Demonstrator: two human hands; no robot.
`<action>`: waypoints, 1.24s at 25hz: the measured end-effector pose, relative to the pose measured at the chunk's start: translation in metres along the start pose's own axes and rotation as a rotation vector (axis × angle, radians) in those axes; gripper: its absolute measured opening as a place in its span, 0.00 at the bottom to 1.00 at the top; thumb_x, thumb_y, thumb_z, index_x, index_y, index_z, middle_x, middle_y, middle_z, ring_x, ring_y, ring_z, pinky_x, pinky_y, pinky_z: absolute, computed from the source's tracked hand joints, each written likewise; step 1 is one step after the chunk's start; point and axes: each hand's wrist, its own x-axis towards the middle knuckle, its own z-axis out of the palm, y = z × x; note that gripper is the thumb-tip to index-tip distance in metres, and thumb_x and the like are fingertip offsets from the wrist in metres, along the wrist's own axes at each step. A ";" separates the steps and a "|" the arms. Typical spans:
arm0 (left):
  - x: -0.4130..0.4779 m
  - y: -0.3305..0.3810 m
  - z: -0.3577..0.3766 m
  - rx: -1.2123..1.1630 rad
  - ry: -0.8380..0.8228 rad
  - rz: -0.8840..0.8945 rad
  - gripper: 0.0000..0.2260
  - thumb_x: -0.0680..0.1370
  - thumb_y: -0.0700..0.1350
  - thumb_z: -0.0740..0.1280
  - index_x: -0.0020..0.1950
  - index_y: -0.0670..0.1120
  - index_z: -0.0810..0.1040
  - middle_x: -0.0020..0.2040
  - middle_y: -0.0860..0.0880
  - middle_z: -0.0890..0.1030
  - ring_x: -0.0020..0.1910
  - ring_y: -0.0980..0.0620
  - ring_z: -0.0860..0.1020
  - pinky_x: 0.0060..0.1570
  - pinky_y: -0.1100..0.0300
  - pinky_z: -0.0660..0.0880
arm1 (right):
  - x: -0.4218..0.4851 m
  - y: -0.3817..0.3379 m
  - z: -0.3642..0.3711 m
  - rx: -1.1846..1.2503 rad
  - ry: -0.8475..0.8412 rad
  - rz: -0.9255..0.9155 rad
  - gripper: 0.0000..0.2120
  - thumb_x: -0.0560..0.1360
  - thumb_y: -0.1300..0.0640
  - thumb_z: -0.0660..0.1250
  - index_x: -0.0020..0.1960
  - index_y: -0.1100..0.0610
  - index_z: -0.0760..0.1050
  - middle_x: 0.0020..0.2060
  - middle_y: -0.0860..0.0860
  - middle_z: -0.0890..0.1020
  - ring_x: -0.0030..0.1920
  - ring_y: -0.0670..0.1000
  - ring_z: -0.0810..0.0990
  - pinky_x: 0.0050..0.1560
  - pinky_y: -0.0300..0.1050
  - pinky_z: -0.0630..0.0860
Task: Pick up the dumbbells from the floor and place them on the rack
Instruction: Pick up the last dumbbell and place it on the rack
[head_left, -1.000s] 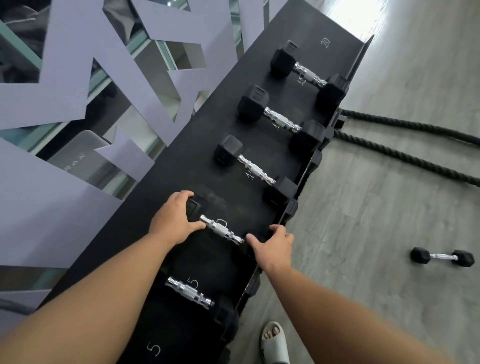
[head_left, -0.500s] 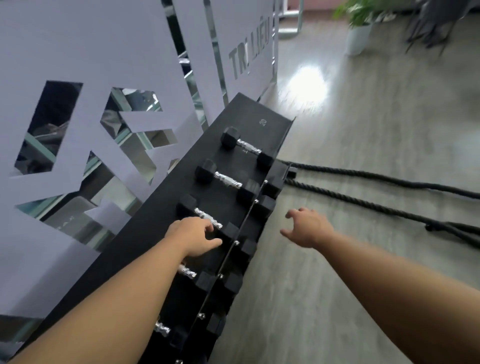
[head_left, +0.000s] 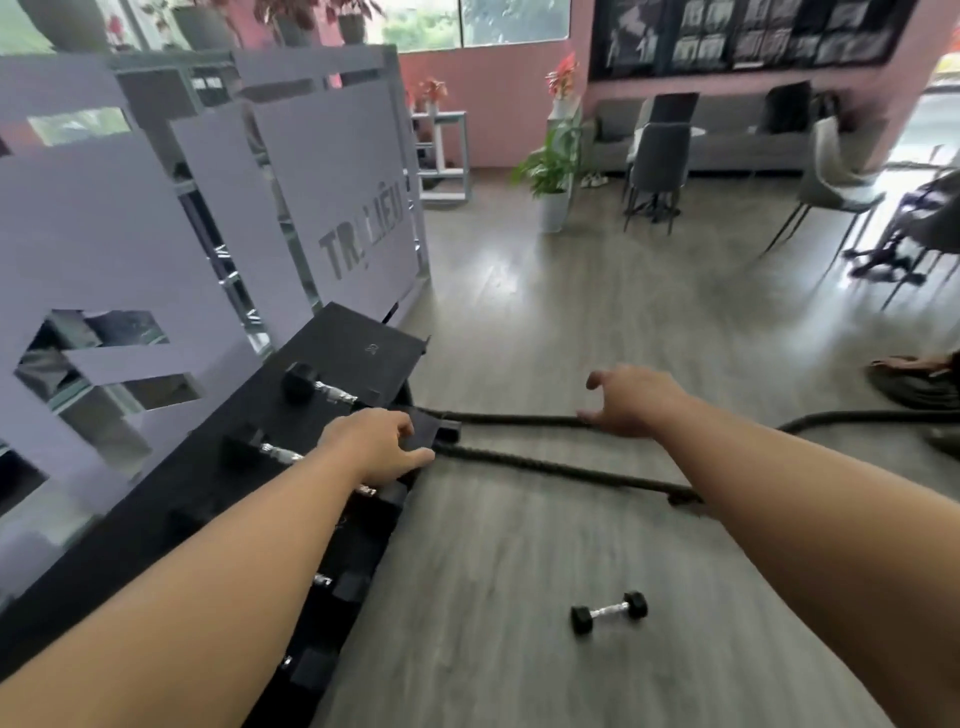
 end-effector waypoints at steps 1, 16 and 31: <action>0.003 0.023 -0.003 0.005 0.006 0.026 0.27 0.69 0.74 0.64 0.61 0.60 0.79 0.60 0.57 0.81 0.58 0.52 0.79 0.53 0.53 0.75 | -0.006 0.023 -0.008 0.002 0.014 0.027 0.32 0.72 0.32 0.63 0.71 0.46 0.69 0.68 0.51 0.76 0.65 0.58 0.76 0.59 0.54 0.73; 0.174 0.164 0.001 0.018 -0.045 0.158 0.28 0.72 0.73 0.65 0.65 0.58 0.77 0.65 0.55 0.80 0.63 0.50 0.78 0.58 0.51 0.75 | 0.066 0.176 0.014 0.029 -0.095 0.164 0.29 0.75 0.35 0.63 0.71 0.47 0.68 0.67 0.51 0.77 0.65 0.56 0.76 0.59 0.54 0.70; 0.335 0.263 0.102 -0.068 -0.308 0.096 0.30 0.70 0.76 0.63 0.62 0.58 0.78 0.61 0.56 0.82 0.58 0.50 0.79 0.53 0.51 0.77 | 0.239 0.277 0.095 0.116 -0.288 0.121 0.25 0.75 0.39 0.63 0.67 0.49 0.72 0.62 0.52 0.80 0.62 0.57 0.77 0.60 0.55 0.70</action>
